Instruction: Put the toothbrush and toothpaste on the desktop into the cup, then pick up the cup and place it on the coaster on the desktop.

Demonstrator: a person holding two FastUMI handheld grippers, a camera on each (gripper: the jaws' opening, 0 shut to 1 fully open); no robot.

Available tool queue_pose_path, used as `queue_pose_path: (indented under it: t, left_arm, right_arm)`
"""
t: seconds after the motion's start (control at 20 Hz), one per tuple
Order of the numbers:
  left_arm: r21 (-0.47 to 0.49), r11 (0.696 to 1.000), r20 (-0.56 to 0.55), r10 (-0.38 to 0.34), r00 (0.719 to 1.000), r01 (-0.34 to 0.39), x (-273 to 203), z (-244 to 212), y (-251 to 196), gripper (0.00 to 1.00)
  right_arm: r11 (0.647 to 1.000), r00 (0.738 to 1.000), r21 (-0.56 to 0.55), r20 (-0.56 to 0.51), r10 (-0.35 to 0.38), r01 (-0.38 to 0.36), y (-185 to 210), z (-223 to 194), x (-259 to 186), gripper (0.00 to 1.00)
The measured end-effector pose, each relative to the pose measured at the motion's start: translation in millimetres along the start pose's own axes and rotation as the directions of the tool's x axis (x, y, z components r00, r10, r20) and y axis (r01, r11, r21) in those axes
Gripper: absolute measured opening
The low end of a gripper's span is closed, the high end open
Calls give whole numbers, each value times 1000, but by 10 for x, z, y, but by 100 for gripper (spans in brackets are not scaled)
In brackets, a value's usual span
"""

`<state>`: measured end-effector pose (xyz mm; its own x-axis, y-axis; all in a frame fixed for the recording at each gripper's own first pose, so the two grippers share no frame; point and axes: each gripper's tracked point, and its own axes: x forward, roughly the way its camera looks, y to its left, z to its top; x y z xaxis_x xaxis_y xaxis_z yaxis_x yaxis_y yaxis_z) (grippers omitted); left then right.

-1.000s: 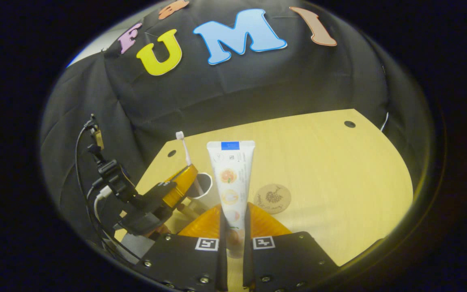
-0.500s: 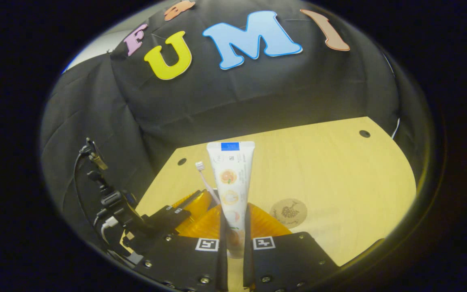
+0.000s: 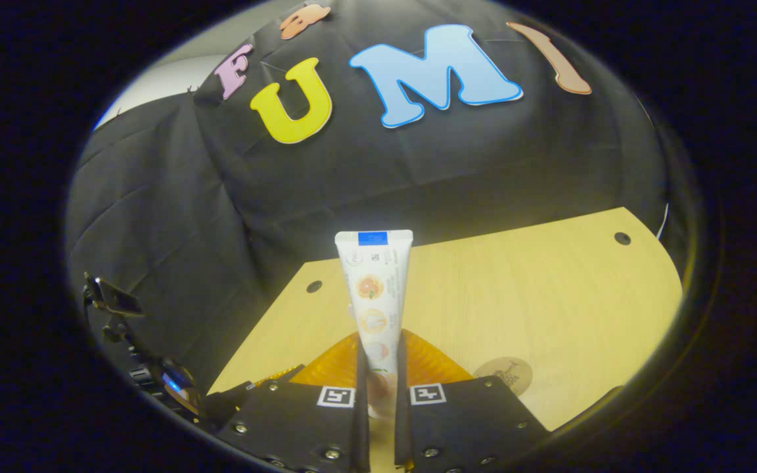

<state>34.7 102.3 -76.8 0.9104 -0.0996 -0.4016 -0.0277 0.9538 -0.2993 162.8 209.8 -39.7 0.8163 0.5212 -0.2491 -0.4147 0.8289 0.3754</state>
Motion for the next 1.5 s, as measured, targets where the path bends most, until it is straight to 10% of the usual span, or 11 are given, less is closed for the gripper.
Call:
queue_pose_path:
  t: [0.95, 1.35, 1.5]
  left_arm:
    - [-50, 994, -40, 98, 994, -100, -322, -213, 358, 100]
    - [-24, 997, -39, 78, 996, -79, -334, -177, 241, 98]
    - [-17, 998, -53, 54, 997, -55, -297, -183, 144, 100]
  right_arm:
    - [973, 998, -233, -67, -18, 2, 123, -504, 637, 27]
    - [975, 997, -221, -70, -10, -6, 160, -407, 432, 91]
    - [975, 999, -222, -31, -26, 18, 115, -265, 257, 89]
